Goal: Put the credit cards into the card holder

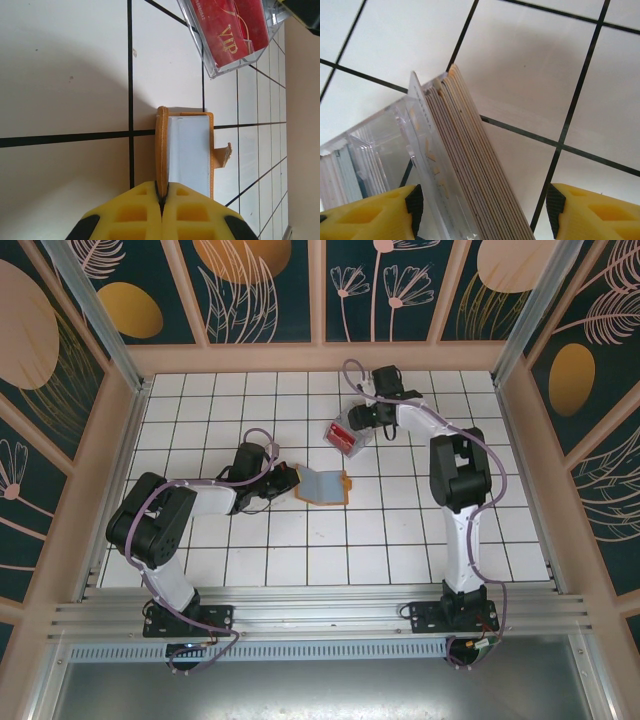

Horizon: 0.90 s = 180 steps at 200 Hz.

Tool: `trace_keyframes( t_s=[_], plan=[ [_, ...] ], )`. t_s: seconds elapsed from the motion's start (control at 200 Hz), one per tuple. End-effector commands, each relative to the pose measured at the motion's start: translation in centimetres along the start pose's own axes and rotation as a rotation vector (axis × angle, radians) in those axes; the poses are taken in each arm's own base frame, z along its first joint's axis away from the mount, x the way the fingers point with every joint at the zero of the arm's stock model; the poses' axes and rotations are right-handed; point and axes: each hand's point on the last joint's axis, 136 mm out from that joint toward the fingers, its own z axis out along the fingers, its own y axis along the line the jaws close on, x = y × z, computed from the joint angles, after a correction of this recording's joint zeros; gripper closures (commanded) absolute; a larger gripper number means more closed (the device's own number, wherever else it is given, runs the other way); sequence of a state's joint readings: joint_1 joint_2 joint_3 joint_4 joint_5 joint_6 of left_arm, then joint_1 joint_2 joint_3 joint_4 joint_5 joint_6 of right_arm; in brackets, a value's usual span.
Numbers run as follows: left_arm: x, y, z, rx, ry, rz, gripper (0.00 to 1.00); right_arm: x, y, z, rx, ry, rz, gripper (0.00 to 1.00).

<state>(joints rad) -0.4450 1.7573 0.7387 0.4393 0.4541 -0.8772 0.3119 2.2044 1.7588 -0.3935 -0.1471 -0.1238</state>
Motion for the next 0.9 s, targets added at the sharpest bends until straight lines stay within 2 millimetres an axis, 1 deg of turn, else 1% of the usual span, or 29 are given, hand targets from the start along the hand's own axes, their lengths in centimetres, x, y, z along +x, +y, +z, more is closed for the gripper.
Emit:
trace_keyframes(
  t_s=[0.0, 0.1, 0.18, 0.445, 0.561, 0.696, 0.831, 0.896],
  plan=[
    [-0.2, -0.7, 0.3, 0.033, 0.002, 0.003, 0.98, -3.2, 1.3, -3.4, -0.065, -0.103, 0.002, 0.31],
    [-0.2, -0.8, 0.3, 0.034, 0.001, 0.004, 0.98, -3.5, 1.1, -3.7, -0.053, -0.120, 0.010, 0.31],
    [-0.2, -0.7, 0.3, 0.033, 0.001, 0.004, 0.98, -3.5, 0.4, -3.5, -0.023, -0.113, 0.017, 0.31],
    [0.0, -0.6, 0.3, 0.032, 0.002, 0.004, 0.98, -0.6, -0.8, -0.8, 0.032, -0.018, 0.005, 0.31],
    [0.0, -0.5, 0.3, 0.030, 0.002, 0.002, 0.98, -0.1, -1.2, -0.2, 0.043, -0.008, 0.011, 0.31],
    [-0.1, -0.6, 0.3, 0.032, 0.002, 0.003, 0.98, 0.0, -1.6, 0.2, 0.063, 0.002, 0.011, 0.31],
    [-0.1, -0.6, 0.3, 0.030, 0.000, 0.004, 0.98, -0.3, -1.9, 0.0, 0.079, -0.009, 0.012, 0.32],
    [-0.1, -0.6, 0.3, 0.031, 0.000, 0.002, 0.98, -0.8, -2.1, -0.4, 0.084, -0.024, 0.015, 0.33]
  ],
)
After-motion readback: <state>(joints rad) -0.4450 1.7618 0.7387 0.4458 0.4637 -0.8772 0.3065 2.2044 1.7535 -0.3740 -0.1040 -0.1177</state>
